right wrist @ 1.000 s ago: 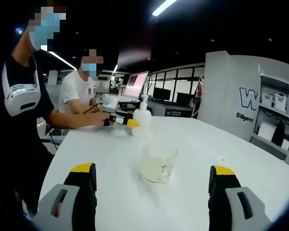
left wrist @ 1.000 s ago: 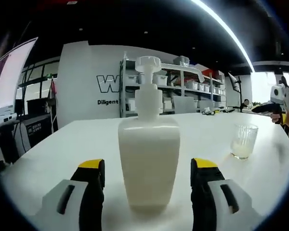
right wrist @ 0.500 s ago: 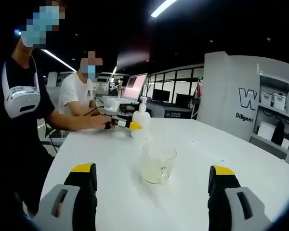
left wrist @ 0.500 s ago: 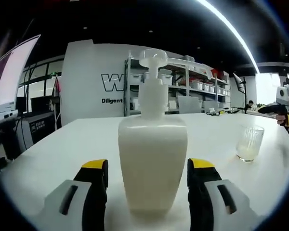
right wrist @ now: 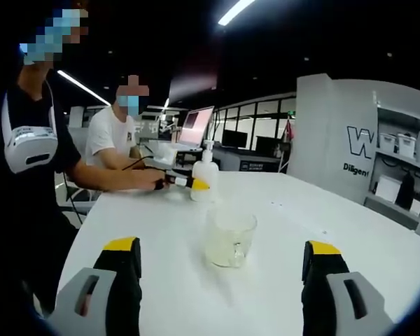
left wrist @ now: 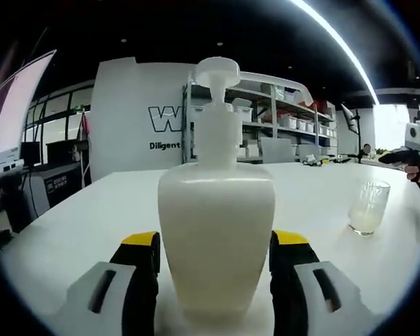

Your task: Hold the bottle steady, press the pump all the way down and release, and repeat the specified number of times to dispense into the cup

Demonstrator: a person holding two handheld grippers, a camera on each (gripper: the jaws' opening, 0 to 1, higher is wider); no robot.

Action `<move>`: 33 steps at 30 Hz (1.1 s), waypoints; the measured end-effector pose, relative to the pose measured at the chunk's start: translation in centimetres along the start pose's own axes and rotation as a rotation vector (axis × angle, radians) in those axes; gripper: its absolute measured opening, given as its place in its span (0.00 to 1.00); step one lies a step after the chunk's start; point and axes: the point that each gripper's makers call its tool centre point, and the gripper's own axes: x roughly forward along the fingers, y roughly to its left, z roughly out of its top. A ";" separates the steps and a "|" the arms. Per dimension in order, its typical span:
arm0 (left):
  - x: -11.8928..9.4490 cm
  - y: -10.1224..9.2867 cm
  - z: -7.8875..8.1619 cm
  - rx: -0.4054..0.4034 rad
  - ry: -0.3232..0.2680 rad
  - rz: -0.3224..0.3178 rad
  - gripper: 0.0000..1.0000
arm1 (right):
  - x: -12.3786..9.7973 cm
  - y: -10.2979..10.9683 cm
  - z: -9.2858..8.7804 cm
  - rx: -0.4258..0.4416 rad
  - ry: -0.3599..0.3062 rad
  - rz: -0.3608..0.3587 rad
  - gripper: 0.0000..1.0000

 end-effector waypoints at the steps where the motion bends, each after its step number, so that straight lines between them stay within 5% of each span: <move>1: 0.1 0.0 0.0 0.003 -0.004 0.002 0.59 | -0.1 0.0 0.1 0.000 -0.004 -0.003 0.97; 10: 0.7 0.1 0.2 0.003 -0.025 0.013 0.50 | -0.5 0.0 0.0 -0.001 0.001 -0.010 0.96; 33: 0.8 0.2 0.3 -0.033 -0.060 0.053 0.49 | -0.4 -0.1 0.2 0.000 0.017 -0.013 0.96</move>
